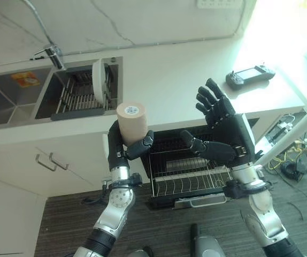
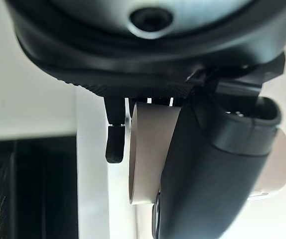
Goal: Place the dishes in the dishwasher.
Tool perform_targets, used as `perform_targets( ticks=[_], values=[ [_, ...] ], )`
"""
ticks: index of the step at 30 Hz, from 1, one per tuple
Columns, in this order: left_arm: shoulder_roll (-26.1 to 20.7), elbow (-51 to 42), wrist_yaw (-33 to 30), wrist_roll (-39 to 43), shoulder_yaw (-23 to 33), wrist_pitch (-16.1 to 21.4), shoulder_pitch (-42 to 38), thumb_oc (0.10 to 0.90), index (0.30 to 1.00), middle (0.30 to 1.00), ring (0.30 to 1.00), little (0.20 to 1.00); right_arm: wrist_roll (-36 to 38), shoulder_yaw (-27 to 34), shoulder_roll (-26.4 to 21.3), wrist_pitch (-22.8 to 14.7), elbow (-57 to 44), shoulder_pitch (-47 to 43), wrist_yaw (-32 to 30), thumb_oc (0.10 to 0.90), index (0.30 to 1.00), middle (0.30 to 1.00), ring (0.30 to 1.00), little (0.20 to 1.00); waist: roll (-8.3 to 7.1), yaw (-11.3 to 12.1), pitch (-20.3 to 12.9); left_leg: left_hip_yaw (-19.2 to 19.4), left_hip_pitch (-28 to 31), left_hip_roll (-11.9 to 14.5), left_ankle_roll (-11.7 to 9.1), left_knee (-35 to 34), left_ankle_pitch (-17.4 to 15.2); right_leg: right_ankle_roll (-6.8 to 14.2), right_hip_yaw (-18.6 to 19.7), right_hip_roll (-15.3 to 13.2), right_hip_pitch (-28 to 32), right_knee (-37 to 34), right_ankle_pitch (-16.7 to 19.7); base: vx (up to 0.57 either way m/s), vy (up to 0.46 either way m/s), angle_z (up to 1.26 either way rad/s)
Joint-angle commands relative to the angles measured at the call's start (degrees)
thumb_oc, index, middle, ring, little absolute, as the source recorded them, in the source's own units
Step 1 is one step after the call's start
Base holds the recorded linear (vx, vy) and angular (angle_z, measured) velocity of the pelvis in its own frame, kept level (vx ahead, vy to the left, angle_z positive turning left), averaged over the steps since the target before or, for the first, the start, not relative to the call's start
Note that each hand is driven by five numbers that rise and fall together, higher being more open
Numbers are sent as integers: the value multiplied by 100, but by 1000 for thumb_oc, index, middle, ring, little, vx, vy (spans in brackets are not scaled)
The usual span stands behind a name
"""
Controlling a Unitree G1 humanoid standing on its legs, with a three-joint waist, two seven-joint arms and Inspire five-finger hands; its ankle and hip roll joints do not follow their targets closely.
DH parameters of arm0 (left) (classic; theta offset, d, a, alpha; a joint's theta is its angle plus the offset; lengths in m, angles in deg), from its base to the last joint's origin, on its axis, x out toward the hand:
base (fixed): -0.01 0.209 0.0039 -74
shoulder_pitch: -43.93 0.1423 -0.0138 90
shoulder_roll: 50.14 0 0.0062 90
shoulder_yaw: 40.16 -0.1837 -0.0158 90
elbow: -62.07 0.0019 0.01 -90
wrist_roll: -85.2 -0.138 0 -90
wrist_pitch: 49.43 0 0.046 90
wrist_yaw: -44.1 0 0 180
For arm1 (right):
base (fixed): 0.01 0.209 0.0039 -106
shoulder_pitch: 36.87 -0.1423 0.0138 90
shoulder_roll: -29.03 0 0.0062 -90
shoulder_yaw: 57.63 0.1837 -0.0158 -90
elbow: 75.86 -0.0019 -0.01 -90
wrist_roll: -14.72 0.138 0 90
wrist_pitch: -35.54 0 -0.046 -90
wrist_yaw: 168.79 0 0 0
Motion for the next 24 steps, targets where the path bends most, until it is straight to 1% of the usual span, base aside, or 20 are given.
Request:
perform_targets(
  ticks=[1, 2, 3, 7, 9, 12, 18, 22, 24],
  values=[
    [-242, -146, -722, -785, -188, 898, -825, 400, 300, 300, 300, 300, 593, 90, 196, -85, -286, -452, 24, 800, 900, 900, 900, 900, -97, -17, -335, -255, -262, 260, 130, 508, -608, 213, -203, -303, 421, 502, -1434, 21, -30, 27],
    [-244, -145, -840, -961, -209, 919, -830, 400, 300, 300, 300, 300, 838, 40, 264, 69, -235, -497, 69, 800, 900, 900, 900, 900, -99, 28, -342, -296, -278, 268, 117, 508, -596, 205, -255, -311, 448, 502, -1444, 14, -32, 24],
    [-240, -136, -871, -1008, -218, 949, -821, 400, 300, 300, 300, 300, 893, 9, 304, 114, -200, -531, 76, 800, 900, 900, 900, 900, -104, 51, -347, -323, -288, 267, 111, 508, -591, 201, -288, -317, 466, 502, -1454, 15, -40, 13],
    [-196, -102, -1082, -1197, -282, 1024, -784, 400, 300, 300, 300, 300, 686, -229, 503, 289, -60, -715, -36, 800, 900, 900, 900, 900, -123, 188, -362, -425, -309, 265, 89, 508, -568, 180, -387, -331, 553, 502, -1489, 12, -34, 24],
    [-173, -92, -1163, -1251, -314, 1047, -781, 400, 300, 300, 300, 300, 715, -327, 568, 393, -7, -800, -35, 800, 900, 900, 900, 900, -128, 233, -363, -457, -309, 259, 89, 508, -566, 174, -418, -338, 584, 502, -1500, 5, -23, 11],
    [-147, -101, -1137, -1263, -358, 1029, -777, 400, 300, 300, 300, 300, 652, -470, 658, 471, 79, -944, -36, 800, 900, 900, 900, 900, -140, 304, -372, -503, -313, 251, 79, 508, -553, 174, -460, -351, 625, 502, -1512, 0, -21, 7],
    [-108, -44, -981, -1247, -486, 992, -819, 400, 300, 300, 300, 300, 616, -693, 772, 761, 187, -1295, -120, 800, 900, 900, 900, 900, -164, 438, -390, -565, -312, 240, 73, 508, -545, 176, -533, -378, 684, 502, -1519, 4, -22, 11],
    [-83, -4, -887, -1215, -635, 908, -882, 400, 300, 300, 300, 300, 506, -798, 831, 795, 302, -1539, -162, 800, 900, 900, 900, 900, -170, 508, -376, -609, -315, 235, 70, 508, -534, 183, -546, -388, 704, 502, -1513, 2, -22, 8],
    [-91, 73, -861, -1321, -713, 878, -938, 400, 300, 300, 300, 300, 386, -842, 855, 847, 351, -1737, -215, 800, 900, 900, 900, 900, -172, 552, -379, -632, -317, 231, 66, 508, -532, 186, -551, -391, 716, 502, -1515, 9, -22, 16]
  ],
)
